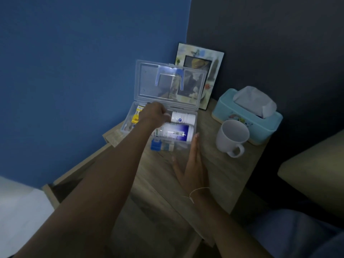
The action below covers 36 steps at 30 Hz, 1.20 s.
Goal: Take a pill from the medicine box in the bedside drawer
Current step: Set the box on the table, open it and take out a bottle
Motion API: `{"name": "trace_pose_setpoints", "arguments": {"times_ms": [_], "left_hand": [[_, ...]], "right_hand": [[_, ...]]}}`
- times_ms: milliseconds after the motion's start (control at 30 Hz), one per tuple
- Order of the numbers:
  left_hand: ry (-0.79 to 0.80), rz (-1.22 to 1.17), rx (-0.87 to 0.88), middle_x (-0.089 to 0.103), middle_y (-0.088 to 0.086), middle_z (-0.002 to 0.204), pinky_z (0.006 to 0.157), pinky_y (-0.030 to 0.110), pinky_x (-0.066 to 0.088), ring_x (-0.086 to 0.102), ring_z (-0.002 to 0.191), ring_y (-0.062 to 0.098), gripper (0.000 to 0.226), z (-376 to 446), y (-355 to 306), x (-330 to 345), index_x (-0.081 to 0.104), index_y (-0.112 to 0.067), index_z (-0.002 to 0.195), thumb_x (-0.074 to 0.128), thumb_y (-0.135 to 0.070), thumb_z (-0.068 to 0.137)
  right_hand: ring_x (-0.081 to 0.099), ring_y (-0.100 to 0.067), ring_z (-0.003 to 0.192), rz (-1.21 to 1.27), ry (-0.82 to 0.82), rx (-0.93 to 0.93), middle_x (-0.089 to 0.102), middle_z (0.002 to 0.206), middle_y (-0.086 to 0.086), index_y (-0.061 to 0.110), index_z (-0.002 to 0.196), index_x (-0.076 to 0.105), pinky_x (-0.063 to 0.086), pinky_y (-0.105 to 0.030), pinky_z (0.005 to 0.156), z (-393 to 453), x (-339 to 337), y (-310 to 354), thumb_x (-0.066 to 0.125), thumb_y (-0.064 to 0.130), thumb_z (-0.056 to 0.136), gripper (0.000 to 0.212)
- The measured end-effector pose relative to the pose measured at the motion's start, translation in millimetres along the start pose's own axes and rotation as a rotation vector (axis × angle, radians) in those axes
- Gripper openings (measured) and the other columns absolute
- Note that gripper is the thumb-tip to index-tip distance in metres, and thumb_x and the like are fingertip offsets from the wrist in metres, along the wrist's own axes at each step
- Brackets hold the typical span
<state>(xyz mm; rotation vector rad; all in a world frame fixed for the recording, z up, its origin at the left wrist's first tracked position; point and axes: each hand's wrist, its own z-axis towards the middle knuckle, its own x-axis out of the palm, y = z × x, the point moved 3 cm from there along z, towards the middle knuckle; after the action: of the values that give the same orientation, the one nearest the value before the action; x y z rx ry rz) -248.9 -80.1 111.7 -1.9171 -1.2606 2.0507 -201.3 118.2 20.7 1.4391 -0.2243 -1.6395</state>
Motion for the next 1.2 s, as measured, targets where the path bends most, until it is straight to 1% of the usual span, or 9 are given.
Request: {"name": "trace_pose_setpoints", "arguments": {"times_ms": [233, 333, 467, 667, 733, 867, 933, 1100, 1200], "left_hand": [[0.051, 0.010, -0.029, 0.074, 0.014, 0.098, 0.074, 0.027, 0.042, 0.065, 0.095, 0.026, 0.026, 7, -4, 1, 0.076, -0.005, 0.095, 0.076, -0.023, 0.076], [-0.031, -0.049, -0.018, 0.074, 0.013, 0.098, 0.073, 0.023, 0.040, 0.064, 0.091, 0.021, 0.019, 2, -9, -2, 0.076, -0.004, 0.093, 0.071, -0.017, 0.079], [-0.208, -0.174, -0.029, 0.071, 0.010, 0.100, 0.071, 0.022, 0.038, 0.057, 0.085, 0.016, 0.018, -15, -10, -18, 0.069, -0.006, 0.095, 0.067, -0.018, 0.082], [-0.275, -0.388, 0.078, 0.071, 0.011, 0.100, 0.079, 0.030, 0.051, 0.065, 0.090, 0.023, 0.026, -81, -8, -30, 0.065, -0.009, 0.102, 0.074, -0.015, 0.078], [-0.228, -0.399, 0.151, 0.069, 0.011, 0.104, 0.080, 0.032, 0.053, 0.063, 0.089, 0.022, 0.027, -108, -6, -29, 0.066, -0.010, 0.108, 0.071, -0.013, 0.082], [-0.124, -0.313, 0.194, 0.067, 0.009, 0.110, 0.072, 0.017, 0.047, 0.062, 0.092, 0.018, 0.025, -152, 6, -21, 0.066, -0.016, 0.112, 0.066, -0.019, 0.087], [-0.088, -0.379, 0.153, 0.068, 0.008, 0.108, 0.074, 0.014, 0.047, 0.064, 0.093, 0.018, 0.023, -170, 11, -13, 0.067, -0.015, 0.108, 0.068, -0.019, 0.086], [0.018, -0.550, 0.058, 0.069, 0.011, 0.104, 0.088, 0.034, 0.054, 0.065, 0.097, 0.025, 0.028, -214, 15, 20, 0.067, -0.006, 0.108, 0.072, -0.014, 0.081], [-0.005, -0.630, 0.007, 0.069, 0.008, 0.099, 0.081, 0.026, 0.052, 0.063, 0.088, 0.016, 0.034, -237, 21, 33, 0.065, -0.007, 0.108, 0.077, -0.008, 0.076]], "right_hand": [[0.025, -0.019, 0.144, 0.002, 0.008, -0.033, -0.005, 0.160, 0.011, 0.037, 0.147, -0.020, 0.042, -0.041, 0.106, 1, -3, 3, 0.050, 0.056, 0.087, 0.094], [0.028, -0.021, 0.143, 0.002, 0.017, -0.030, -0.005, 0.160, 0.010, 0.038, 0.146, -0.023, 0.044, -0.046, 0.105, 1, -4, 4, 0.050, 0.056, 0.087, 0.095], [0.032, -0.021, 0.141, 0.007, 0.002, -0.029, -0.006, 0.160, 0.012, 0.037, 0.147, -0.020, 0.040, -0.038, 0.103, 0, -3, 4, 0.050, 0.057, 0.087, 0.094], [0.038, -0.025, 0.138, 0.032, 0.040, -0.024, -0.009, 0.160, 0.013, 0.034, 0.149, -0.016, 0.044, -0.040, 0.102, 0, -7, 8, 0.049, 0.055, 0.085, 0.094], [0.031, -0.022, 0.142, 0.040, 0.034, -0.031, 0.001, 0.162, 0.003, 0.029, 0.151, -0.010, 0.039, -0.040, 0.107, -5, -14, 12, 0.052, 0.046, 0.086, 0.091], [0.023, -0.020, 0.143, 0.096, -0.082, 0.099, 0.020, 0.159, -0.008, 0.017, 0.151, 0.018, 0.027, -0.042, 0.115, -30, -28, 13, 0.061, 0.024, 0.082, 0.082], [0.034, -0.015, 0.136, 0.179, -0.080, 0.116, 0.037, 0.150, -0.006, 0.017, 0.146, 0.031, 0.031, -0.031, 0.110, -49, -34, 17, 0.062, 0.019, 0.081, 0.072], [0.064, -0.012, 0.094, 0.581, 0.233, 0.361, 0.067, 0.100, 0.005, 0.016, 0.123, 0.059, 0.049, -0.012, 0.076, -74, -40, 29, 0.065, 0.001, 0.084, 0.042], [0.069, -0.011, 0.070, 1.010, 0.342, 0.691, 0.070, 0.084, -0.003, 0.006, 0.111, 0.064, 0.055, -0.019, 0.063, -83, -43, 41, 0.057, -0.002, 0.089, 0.025]]}}
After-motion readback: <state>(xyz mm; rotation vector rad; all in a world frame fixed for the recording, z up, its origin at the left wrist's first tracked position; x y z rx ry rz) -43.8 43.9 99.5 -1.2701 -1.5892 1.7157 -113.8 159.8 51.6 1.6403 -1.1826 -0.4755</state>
